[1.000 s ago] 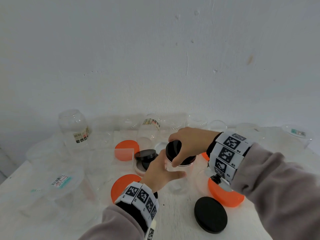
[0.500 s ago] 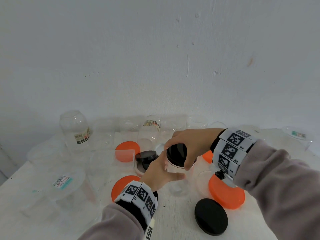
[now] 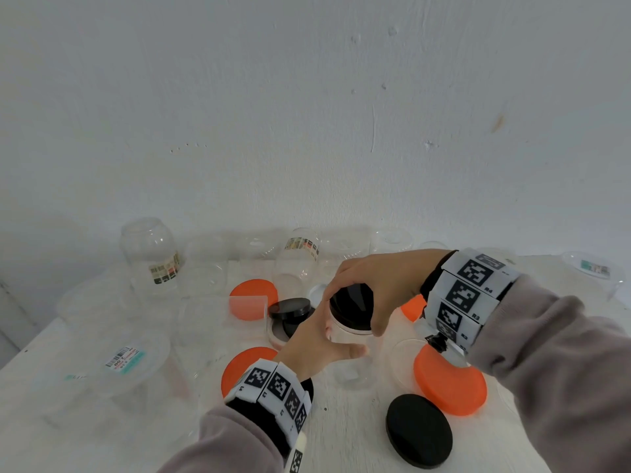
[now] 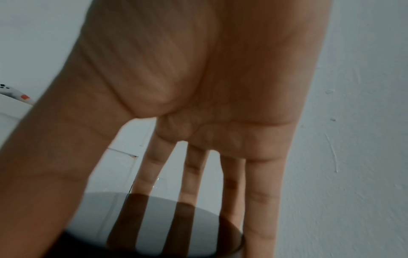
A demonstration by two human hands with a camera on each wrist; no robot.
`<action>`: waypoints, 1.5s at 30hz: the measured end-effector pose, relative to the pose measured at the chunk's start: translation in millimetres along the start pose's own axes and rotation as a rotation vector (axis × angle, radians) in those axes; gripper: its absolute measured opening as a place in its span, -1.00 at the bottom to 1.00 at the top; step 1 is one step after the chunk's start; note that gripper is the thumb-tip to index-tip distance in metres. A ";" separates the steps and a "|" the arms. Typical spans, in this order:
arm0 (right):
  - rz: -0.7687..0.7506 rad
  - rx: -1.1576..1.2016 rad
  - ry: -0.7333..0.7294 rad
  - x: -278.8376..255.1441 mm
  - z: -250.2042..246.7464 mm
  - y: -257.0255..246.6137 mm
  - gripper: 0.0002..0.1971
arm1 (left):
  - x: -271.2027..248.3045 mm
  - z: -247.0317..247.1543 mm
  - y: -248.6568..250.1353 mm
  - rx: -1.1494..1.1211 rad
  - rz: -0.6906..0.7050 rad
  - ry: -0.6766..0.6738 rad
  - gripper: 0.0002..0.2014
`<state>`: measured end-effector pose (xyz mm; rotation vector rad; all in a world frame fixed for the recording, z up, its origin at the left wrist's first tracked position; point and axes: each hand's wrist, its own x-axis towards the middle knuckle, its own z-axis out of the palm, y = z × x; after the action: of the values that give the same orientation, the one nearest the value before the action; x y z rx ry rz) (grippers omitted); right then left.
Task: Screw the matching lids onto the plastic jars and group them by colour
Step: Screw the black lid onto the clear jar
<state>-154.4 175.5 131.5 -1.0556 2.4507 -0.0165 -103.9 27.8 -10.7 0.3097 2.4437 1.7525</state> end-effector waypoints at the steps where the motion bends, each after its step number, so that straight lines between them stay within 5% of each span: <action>1: 0.009 -0.005 0.003 0.5 1.0 0.2 -0.19 | -0.1 0.3 -0.2 -0.003 -0.004 0.001 0.02; 20: 0.235 -0.024 0.173 12.3 15.8 -3.9 -0.28 | -3.1 3.0 -2.6 0.010 -0.026 0.048 -0.25; 35: 0.068 -0.037 0.067 1.7 8.2 0.4 -0.19 | -2.2 3.5 -0.1 0.005 -0.031 0.049 -0.12; 45: 0.106 -0.067 0.219 6.1 14.2 -0.6 -0.20 | -4.0 5.2 0.1 0.026 -0.016 0.086 -0.25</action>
<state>-151.6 173.2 116.4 -0.9973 2.7189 -0.0163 -98.9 31.7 -12.4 0.2208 2.5220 1.7639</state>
